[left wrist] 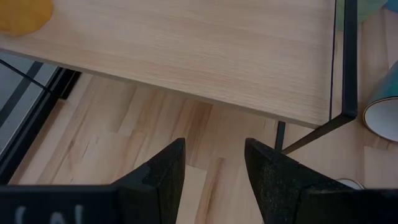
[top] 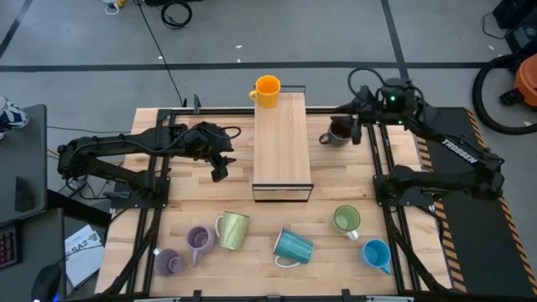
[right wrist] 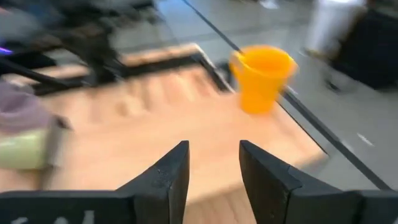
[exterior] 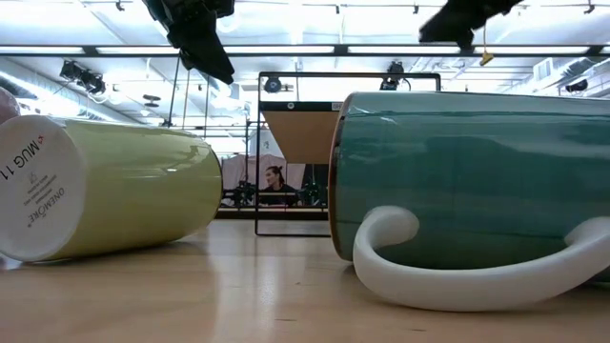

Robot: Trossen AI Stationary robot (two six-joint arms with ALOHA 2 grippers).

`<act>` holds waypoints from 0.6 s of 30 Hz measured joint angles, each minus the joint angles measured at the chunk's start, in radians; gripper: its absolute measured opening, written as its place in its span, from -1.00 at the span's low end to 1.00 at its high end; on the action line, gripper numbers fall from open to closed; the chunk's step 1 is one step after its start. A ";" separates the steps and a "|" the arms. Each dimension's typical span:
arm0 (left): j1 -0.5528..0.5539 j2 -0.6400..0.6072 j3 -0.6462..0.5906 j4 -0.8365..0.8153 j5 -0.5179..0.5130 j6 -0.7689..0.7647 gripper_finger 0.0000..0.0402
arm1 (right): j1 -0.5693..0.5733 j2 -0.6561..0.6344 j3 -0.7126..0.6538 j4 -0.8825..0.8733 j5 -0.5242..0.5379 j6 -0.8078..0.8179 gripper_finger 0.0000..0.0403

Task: Place coffee mugs
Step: Put the dark green mug on the shelf

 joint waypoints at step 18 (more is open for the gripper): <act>0.000 0.000 0.000 0.000 0.000 -0.026 -0.14 | 0.000 0.276 0.000 -0.428 0.281 -0.067 0.22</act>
